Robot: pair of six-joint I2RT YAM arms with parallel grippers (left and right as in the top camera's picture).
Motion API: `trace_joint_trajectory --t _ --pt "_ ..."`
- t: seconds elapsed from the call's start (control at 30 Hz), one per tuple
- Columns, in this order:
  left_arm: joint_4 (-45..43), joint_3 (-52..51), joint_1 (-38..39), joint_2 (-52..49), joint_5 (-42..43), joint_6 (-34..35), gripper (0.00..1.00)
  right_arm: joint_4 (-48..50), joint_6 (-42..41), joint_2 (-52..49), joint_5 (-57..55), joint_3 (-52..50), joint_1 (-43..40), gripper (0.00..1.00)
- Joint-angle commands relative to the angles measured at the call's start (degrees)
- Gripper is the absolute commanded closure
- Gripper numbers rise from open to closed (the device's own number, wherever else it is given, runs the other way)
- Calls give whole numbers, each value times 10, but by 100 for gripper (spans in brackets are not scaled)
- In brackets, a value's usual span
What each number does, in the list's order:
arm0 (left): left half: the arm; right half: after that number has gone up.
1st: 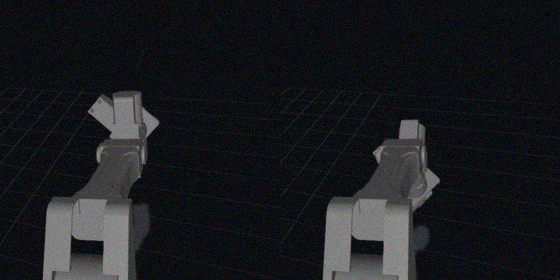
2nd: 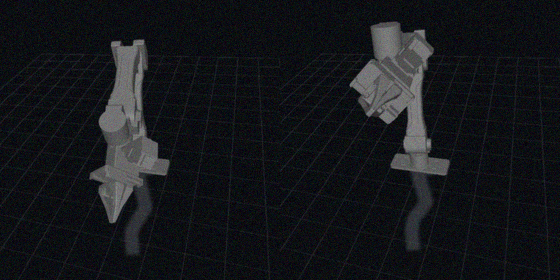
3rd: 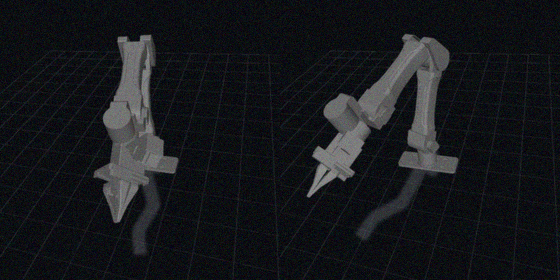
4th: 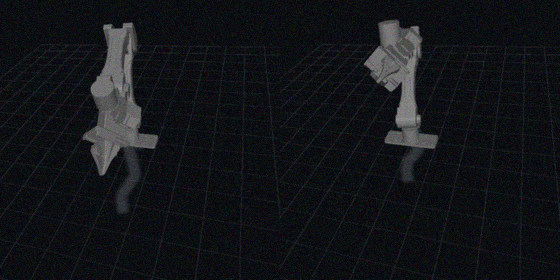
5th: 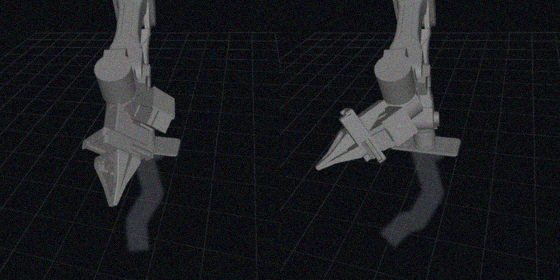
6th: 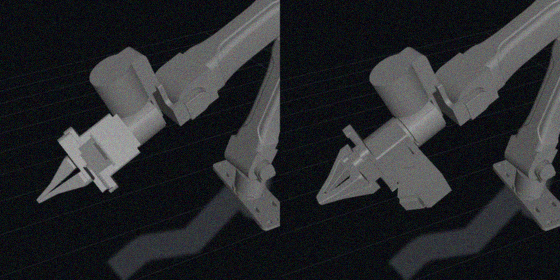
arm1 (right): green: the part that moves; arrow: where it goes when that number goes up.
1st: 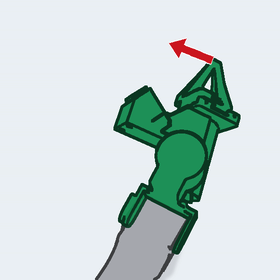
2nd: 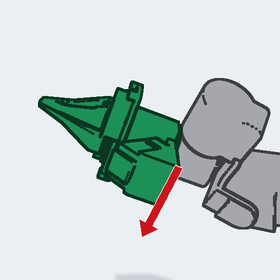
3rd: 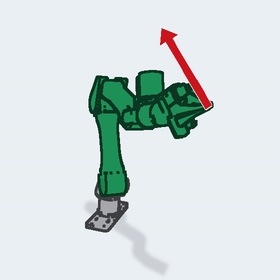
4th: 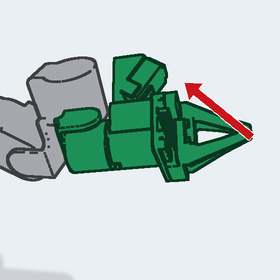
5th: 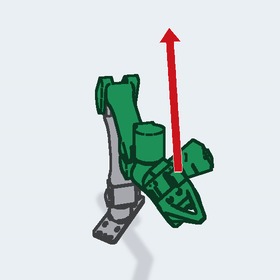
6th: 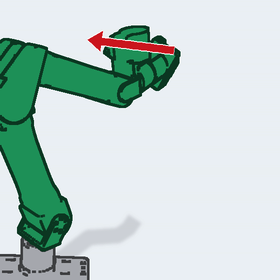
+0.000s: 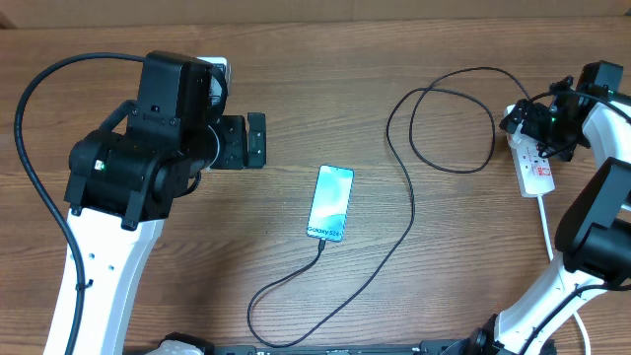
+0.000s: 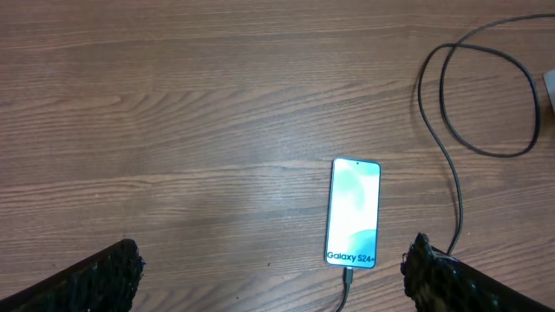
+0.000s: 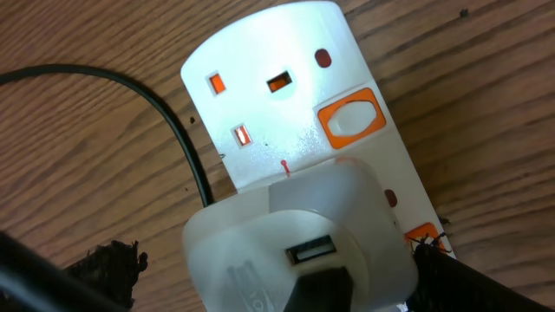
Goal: Plug charger to phone and switch on socket
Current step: 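Lower the right gripper onto the orange switch beside the charger, then press down on the power strip's orange switch with the right gripper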
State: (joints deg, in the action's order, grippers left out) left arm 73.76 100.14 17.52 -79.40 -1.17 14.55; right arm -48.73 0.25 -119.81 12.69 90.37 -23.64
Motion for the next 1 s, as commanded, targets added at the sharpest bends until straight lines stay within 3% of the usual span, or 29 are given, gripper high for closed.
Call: trace_joint_trajectory --t 0.0,0.97 --pt "0 13 1 7 -7 -10 0 -6 3 1 28 -3 -1 0" --pt "-1 13 1 7 -7 -10 0 -12 14 1 76 -3 -1 0"
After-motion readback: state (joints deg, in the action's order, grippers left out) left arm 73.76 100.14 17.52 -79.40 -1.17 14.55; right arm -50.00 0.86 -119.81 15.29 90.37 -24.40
